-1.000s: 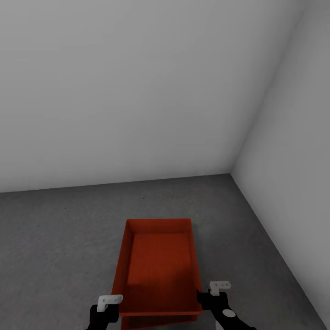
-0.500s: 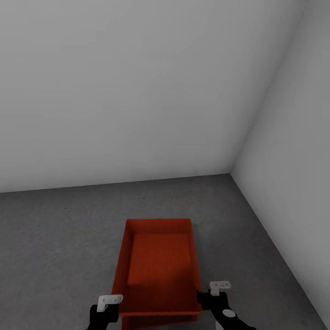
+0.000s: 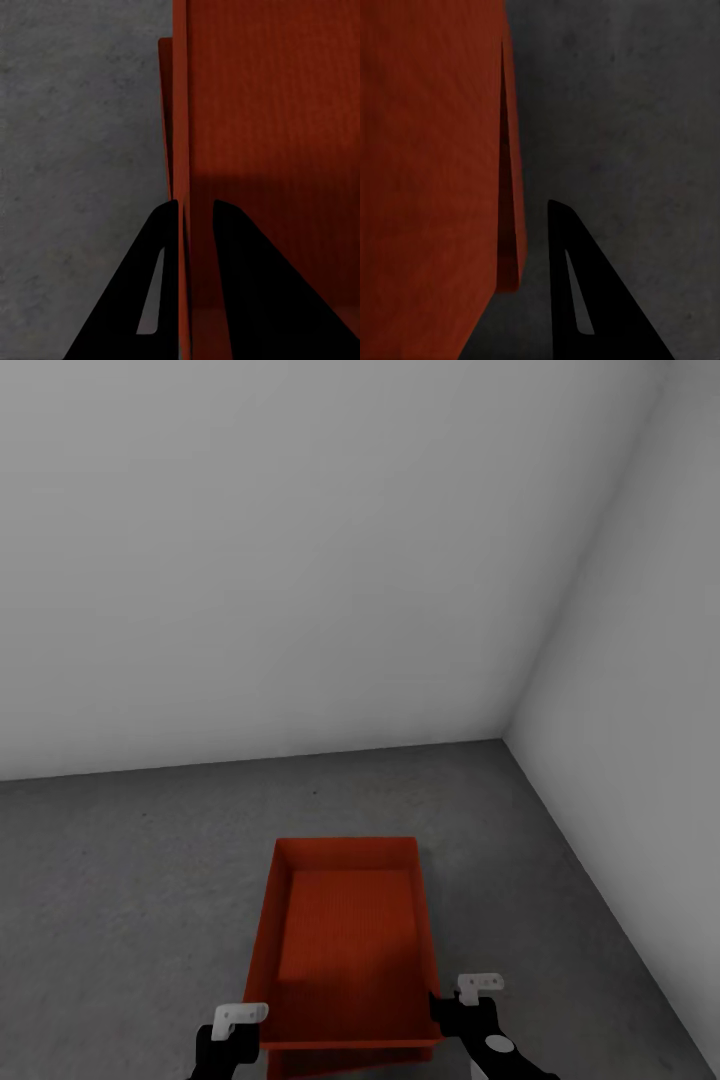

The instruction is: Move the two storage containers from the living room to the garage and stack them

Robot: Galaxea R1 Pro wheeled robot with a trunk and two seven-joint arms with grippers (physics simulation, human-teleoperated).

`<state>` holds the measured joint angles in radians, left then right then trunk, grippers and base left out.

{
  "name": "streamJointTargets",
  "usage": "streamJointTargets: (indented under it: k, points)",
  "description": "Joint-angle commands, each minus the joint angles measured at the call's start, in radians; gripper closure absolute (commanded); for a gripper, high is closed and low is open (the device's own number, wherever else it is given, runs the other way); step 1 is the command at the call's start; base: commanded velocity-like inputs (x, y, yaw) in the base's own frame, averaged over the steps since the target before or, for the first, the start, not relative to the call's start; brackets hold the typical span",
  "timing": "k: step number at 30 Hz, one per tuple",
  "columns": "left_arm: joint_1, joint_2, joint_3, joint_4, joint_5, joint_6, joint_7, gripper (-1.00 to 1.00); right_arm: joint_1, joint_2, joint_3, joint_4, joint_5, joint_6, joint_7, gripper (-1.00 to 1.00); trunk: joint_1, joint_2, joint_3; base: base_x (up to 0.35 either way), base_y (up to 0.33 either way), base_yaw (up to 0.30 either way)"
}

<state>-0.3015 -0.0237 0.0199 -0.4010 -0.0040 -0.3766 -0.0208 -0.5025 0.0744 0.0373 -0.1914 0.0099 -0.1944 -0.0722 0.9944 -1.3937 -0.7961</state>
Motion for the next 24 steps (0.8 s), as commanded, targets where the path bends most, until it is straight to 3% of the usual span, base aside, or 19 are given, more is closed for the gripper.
streamJointTargets:
  k: [1, 15, 24]
  points:
    - [-0.001, 0.0, 0.018, -0.001, 0.01, -0.003, 0.009, 1.0, -0.001, -0.015, -0.007, 0.001, -0.001, -0.004, -0.011, 1.0, 0.0, 0.0, -0.001, -0.005, 0.001, 0.0]
    - [-0.001, 0.001, 0.018, -0.001, 0.01, -0.003, 0.009, 1.0, -0.001, -0.015, -0.007, 0.001, -0.001, -0.004, -0.011, 1.0, 0.0, 0.0, -0.001, -0.001, 0.0, 0.0]
    - [-0.001, 0.001, 0.018, -0.001, 0.01, -0.003, 0.009, 1.0, -0.001, -0.015, -0.007, 0.001, -0.001, -0.004, -0.011, 1.0, 0.027, -0.049, -0.023, 0.0, 0.0, 0.0]
